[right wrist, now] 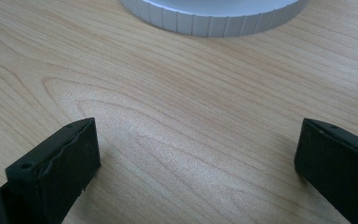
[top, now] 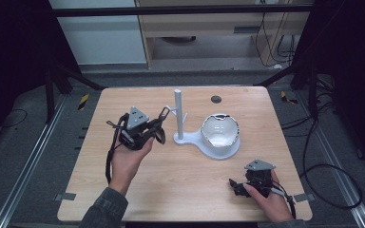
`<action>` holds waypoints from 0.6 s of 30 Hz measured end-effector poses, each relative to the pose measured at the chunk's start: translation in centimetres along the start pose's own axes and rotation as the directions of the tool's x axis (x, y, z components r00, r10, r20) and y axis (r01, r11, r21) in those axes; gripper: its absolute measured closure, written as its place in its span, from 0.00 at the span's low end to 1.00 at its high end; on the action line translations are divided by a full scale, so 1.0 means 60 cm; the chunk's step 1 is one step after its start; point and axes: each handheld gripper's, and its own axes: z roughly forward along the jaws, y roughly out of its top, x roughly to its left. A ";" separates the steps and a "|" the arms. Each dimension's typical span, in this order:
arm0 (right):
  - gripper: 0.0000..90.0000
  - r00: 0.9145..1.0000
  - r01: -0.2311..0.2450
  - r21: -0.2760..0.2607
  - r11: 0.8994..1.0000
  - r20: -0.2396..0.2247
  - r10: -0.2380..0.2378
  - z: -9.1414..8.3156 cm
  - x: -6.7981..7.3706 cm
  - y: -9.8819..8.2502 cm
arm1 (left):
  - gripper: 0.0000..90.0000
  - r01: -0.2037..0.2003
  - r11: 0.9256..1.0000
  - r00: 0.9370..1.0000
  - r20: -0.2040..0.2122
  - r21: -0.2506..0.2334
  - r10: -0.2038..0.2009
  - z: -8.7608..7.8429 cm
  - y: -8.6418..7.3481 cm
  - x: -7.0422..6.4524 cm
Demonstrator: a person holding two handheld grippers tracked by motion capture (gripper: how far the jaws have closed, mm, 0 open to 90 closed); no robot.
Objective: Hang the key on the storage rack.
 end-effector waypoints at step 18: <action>0.00 1.000 -0.002 0.000 1.000 0.001 0.002 0.001 0.000 0.000 | 0.89 0.001 1.000 1.000 0.015 0.016 -0.002 0.033 0.008 0.002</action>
